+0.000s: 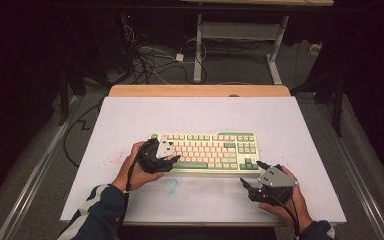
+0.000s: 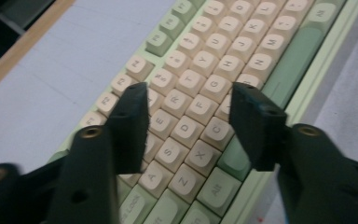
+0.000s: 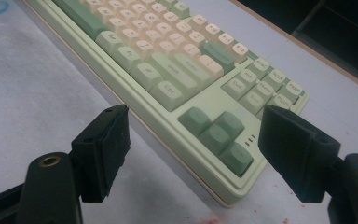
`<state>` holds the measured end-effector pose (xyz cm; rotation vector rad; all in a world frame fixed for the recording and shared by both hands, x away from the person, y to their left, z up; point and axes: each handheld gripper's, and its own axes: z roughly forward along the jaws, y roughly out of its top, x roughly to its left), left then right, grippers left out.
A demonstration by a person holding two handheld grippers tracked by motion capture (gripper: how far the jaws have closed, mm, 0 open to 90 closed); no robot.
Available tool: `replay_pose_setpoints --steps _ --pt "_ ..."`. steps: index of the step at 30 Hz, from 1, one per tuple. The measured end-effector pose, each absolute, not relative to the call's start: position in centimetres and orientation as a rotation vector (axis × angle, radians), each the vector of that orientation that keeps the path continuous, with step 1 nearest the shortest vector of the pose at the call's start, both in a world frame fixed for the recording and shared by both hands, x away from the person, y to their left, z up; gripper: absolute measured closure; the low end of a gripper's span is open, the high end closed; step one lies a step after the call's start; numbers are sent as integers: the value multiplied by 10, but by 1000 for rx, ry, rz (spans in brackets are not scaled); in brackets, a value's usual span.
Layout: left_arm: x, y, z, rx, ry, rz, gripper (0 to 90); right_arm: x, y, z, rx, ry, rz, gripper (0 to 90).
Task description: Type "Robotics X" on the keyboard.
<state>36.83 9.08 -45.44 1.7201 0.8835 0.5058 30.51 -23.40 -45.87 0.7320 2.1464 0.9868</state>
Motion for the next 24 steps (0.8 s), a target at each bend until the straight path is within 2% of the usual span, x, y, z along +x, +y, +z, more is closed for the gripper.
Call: replay_pose_setpoints --steps 5,8,13,24 --pt "363 99 -452 1670 873 542 270 306 -235 -458 734 2144 987 262" --pt "359 106 -452 1658 868 557 228 306 -235 -458 743 2142 988 262" --pt "356 118 -454 1643 873 599 196 306 -236 -458 748 2138 989 262" --pt "342 143 -466 1635 917 642 192 307 -237 -457 759 2129 991 262"
